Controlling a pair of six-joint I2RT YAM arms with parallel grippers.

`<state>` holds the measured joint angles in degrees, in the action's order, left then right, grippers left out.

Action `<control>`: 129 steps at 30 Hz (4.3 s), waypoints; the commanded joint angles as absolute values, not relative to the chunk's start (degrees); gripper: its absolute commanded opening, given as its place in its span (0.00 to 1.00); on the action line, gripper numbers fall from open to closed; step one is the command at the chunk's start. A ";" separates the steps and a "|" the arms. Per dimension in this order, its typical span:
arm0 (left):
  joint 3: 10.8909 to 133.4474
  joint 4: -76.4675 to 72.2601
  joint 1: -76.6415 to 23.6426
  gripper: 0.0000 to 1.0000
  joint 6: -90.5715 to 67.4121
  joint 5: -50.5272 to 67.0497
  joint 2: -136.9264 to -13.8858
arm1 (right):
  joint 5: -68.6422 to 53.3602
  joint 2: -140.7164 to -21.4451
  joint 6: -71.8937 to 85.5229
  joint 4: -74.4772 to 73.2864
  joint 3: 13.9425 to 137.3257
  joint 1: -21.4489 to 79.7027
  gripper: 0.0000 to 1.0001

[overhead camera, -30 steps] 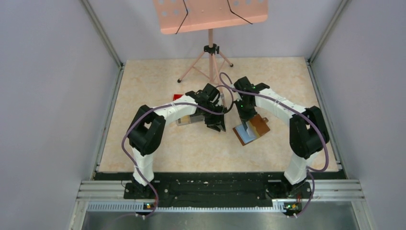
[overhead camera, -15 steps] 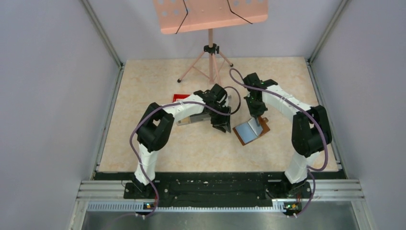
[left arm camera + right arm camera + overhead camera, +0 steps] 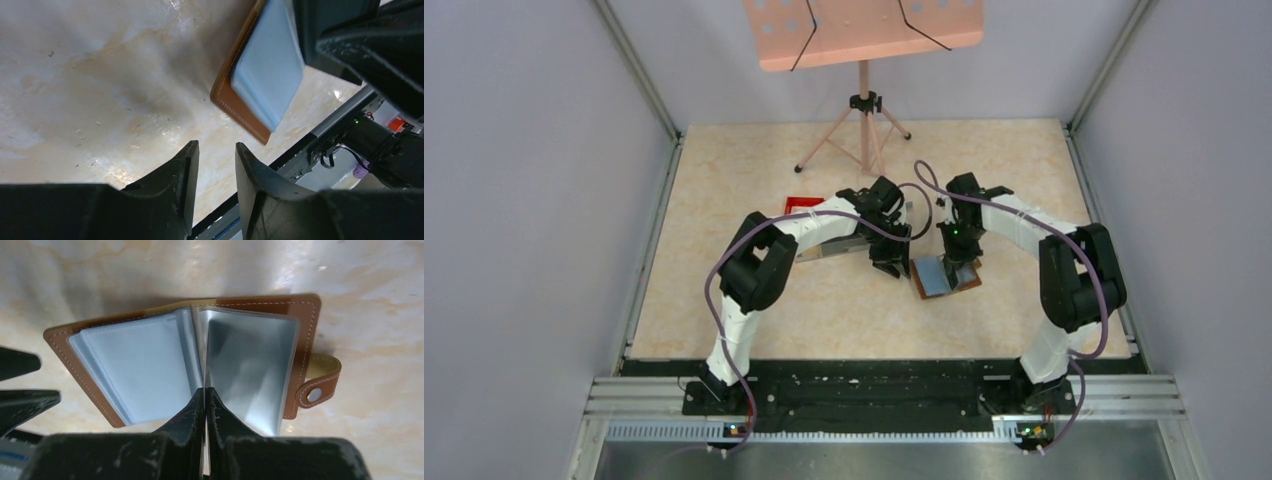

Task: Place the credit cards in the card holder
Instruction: Insert the credit card into the card holder.

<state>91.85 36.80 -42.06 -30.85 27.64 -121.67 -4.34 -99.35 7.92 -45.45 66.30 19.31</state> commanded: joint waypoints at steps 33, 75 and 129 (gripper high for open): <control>95.34 44.92 -42.10 0.00 -26.02 21.52 -128.55 | -32.78 -101.49 10.79 -34.43 57.11 11.44 0.00; 92.64 41.93 -42.11 0.00 -27.82 24.52 -128.49 | -40.90 -98.13 9.77 -24.50 51.85 10.16 0.00; 92.36 39.30 -42.63 0.00 -31.27 27.46 -127.58 | -28.93 -92.66 13.34 -33.37 53.38 13.37 0.61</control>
<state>92.14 40.51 -41.93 -31.40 23.35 -124.64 -33.43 -94.52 15.18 -28.97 51.05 12.19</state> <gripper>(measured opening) 0.010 0.591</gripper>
